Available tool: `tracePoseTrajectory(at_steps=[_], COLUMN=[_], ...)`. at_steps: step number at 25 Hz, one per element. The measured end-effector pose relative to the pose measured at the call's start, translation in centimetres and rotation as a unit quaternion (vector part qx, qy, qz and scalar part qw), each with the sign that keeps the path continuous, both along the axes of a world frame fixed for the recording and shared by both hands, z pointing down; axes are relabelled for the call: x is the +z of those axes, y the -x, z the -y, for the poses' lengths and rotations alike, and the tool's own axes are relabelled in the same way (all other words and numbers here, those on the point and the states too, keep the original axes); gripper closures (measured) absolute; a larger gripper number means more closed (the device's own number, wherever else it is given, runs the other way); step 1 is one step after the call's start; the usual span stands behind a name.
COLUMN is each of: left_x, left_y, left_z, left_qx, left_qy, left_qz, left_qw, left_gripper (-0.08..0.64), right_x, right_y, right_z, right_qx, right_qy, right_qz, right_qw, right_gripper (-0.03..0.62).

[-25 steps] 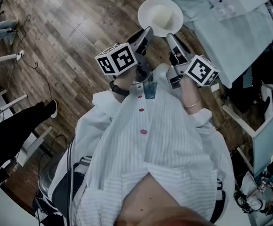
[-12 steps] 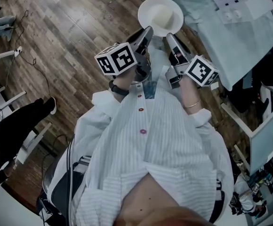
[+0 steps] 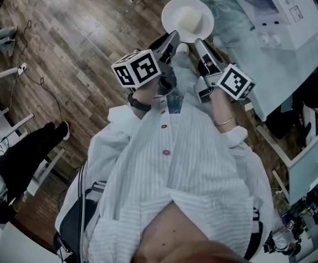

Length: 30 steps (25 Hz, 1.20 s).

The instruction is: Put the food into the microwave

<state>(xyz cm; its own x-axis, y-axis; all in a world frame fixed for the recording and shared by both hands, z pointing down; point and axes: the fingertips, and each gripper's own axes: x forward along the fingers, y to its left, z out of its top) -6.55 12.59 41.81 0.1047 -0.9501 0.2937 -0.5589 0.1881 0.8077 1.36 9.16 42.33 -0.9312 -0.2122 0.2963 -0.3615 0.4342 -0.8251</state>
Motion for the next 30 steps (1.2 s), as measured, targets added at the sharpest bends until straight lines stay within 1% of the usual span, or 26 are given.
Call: tracePoseTrajectory(at_steps=[4, 10, 14, 17, 23, 26, 30], left_x=[-0.5, -1.2, -1.9, -1.9, -1.4, -1.4, -1.4], left_y=[1.4, 2.3, 2.6, 2.7, 2.1, 1.0, 0.0], left_z=[3.8, 8.6, 11.1, 12.8, 15.6, 16.8, 17.9], left_qx=[0.010, 0.019, 0.023, 0.023, 0.030, 0.042, 0.060], left_qy=[0.001, 0.003, -0.005, -0.007, -0.002, -0.002, 0.004], left_qz=[0.000, 0.004, 0.006, 0.007, 0.004, -0.001, 0.003], left_qw=[0.9999, 0.9998, 0.9997, 0.9997, 0.9995, 0.9991, 0.9982], left_gripper=[0.489, 0.489, 0.489, 0.489, 0.489, 0.489, 0.489], right_x=[-0.3, -1.0, -2.6, -2.8, -2.3, -1.7, -1.1], right_y=[1.3, 2.1, 3.4, 3.6, 2.7, 1.4, -0.2], right_z=[3.5, 8.3, 10.6, 12.2, 15.0, 16.0, 16.9], right_qx=[0.008, 0.018, 0.001, 0.000, 0.011, 0.028, 0.054], right_qy=[0.005, 0.006, -0.011, -0.012, -0.007, 0.000, 0.010], right_qz=[-0.003, -0.002, 0.033, 0.040, 0.036, 0.022, 0.010], right_qw=[1.000, 1.000, 0.999, 0.999, 0.999, 0.999, 0.998], right_gripper=[0.518, 0.518, 0.518, 0.518, 0.518, 0.518, 0.518])
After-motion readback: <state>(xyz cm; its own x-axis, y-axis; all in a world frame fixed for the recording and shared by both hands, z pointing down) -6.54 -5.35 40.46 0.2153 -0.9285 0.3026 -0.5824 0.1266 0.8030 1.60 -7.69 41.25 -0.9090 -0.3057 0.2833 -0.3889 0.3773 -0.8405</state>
